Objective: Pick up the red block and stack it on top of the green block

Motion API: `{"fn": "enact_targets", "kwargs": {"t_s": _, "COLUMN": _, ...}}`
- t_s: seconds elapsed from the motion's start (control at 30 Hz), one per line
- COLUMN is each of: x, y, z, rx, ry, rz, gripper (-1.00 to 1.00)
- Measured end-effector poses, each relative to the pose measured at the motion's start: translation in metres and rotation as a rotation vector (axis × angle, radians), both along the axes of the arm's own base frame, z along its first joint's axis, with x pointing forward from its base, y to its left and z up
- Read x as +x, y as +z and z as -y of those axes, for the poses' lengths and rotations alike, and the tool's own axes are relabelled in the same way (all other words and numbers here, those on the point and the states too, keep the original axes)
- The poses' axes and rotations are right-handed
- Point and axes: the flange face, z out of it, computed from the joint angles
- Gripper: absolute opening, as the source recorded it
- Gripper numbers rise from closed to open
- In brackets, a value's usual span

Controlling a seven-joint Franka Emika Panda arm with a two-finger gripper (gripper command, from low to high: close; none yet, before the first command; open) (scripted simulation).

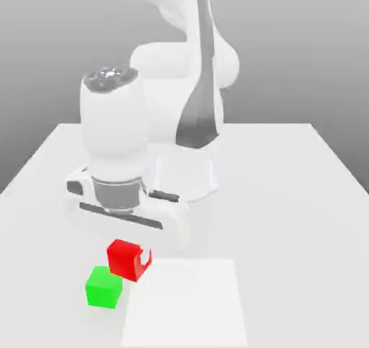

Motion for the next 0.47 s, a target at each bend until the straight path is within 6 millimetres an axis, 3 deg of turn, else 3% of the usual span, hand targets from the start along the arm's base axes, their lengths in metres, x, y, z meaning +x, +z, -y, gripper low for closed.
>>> {"fn": "enact_targets", "kwargs": {"t_s": 0.17, "x": -0.024, "y": 0.001, "z": 0.035, "rx": -0.009, "ry": -0.285, "rz": -0.004, "gripper": -1.0}}
{"fn": "enact_targets", "kwargs": {"t_s": 0.33, "x": -0.023, "y": -0.05, "z": 0.032, "rx": -0.011, "ry": -0.298, "rz": -0.004, "gripper": -1.0}}
{"fn": "enact_targets", "kwargs": {"t_s": 0.37, "x": -0.024, "y": -0.057, "z": 0.032, "rx": -0.011, "ry": -0.298, "rz": -0.005, "gripper": 1.0}}
{"fn": "enact_targets", "kwargs": {"t_s": 0.47, "x": -0.024, "y": -0.057, "z": 0.032, "rx": -0.011, "ry": -0.298, "rz": -0.005, "gripper": 1.0}}
